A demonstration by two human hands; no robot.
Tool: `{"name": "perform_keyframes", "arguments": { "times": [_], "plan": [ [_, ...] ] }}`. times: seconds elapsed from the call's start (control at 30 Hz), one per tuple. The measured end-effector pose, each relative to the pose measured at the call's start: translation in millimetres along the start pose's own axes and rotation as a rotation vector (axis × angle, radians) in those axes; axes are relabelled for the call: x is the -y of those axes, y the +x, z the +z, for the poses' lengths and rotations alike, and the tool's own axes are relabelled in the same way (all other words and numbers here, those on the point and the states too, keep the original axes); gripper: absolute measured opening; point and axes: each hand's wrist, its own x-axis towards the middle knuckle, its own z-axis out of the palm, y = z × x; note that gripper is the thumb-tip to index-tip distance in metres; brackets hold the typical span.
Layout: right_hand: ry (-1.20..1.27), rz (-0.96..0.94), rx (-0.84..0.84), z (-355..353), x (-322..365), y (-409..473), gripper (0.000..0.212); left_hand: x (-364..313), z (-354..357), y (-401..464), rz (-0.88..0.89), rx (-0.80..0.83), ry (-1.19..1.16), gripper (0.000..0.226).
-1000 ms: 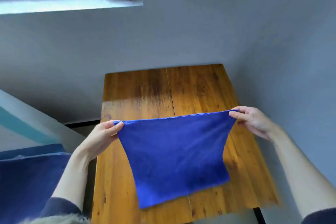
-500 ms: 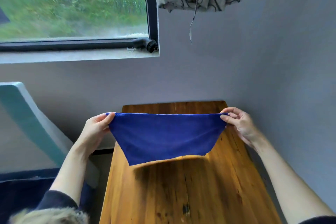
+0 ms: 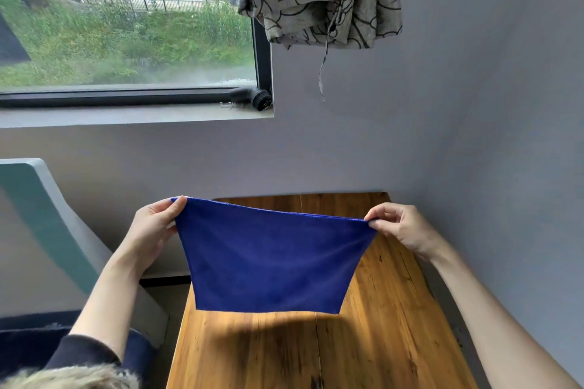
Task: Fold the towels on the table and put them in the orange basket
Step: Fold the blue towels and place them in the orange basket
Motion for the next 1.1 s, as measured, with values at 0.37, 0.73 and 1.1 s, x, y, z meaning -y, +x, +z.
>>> {"name": "perform_keyframes", "arguments": {
  "times": [0.37, 0.73, 1.1],
  "plan": [
    [-0.178, 0.013, 0.057, 4.5, 4.5, -1.7, 0.026, -4.0, 0.1, 5.1, -0.002, 0.035, 0.026, 0.022],
    [-0.437, 0.019, -0.005, -2.1, 0.3, 10.4, 0.012, -4.5, 3.9, 6.0, 0.057, 0.036, 0.089, 0.019],
    [-0.186, -0.07, -0.161, -16.2, -0.4, 22.1, 0.028, -4.3, 3.7, 7.7, 0.143, 0.029, 0.153, 0.017]
  ]
}}
